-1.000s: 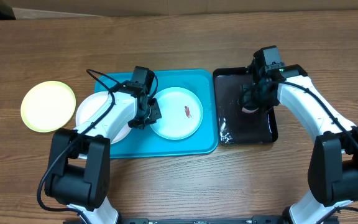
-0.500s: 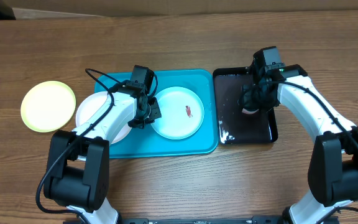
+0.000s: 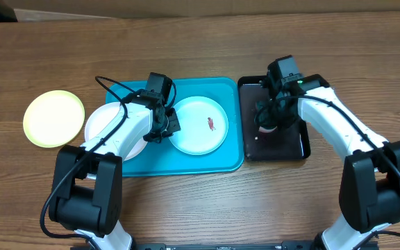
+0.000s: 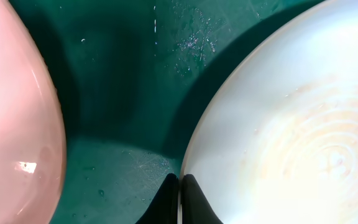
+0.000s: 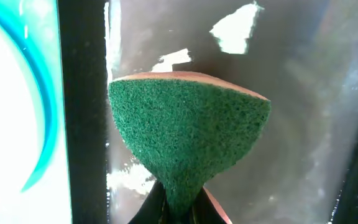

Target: Clean dirty plates on tray and stack at the side

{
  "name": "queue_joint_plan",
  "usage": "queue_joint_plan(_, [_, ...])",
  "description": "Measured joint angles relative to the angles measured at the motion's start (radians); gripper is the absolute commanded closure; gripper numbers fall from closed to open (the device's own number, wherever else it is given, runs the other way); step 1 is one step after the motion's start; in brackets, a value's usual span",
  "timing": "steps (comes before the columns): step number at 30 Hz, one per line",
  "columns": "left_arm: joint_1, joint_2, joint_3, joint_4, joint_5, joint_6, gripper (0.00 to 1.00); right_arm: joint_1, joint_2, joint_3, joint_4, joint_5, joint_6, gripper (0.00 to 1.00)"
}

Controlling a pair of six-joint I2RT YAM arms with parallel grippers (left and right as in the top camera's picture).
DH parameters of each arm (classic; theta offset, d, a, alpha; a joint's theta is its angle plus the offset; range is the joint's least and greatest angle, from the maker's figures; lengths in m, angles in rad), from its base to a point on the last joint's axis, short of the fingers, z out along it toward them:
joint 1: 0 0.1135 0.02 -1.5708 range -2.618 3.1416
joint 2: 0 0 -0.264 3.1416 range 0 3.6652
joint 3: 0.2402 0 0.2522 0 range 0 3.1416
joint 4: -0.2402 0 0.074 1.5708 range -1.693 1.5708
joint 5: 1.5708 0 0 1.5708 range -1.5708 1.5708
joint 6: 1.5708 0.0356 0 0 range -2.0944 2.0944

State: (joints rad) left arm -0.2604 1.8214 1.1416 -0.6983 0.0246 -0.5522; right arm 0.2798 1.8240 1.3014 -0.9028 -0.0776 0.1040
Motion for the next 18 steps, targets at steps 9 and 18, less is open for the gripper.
queue_joint_plan(9, [0.0, 0.0, 0.0, 0.005, 0.0, -0.005, 0.96, 0.003, 0.0, 0.066, -0.112, 0.06, 0.031, 0.96])
queue_joint_plan(18, [0.0, 0.0, 0.0, 0.01, 0.0, -0.016, 0.96, 0.003, 0.0, -0.018, 0.003, 0.071, 0.035, 0.96])
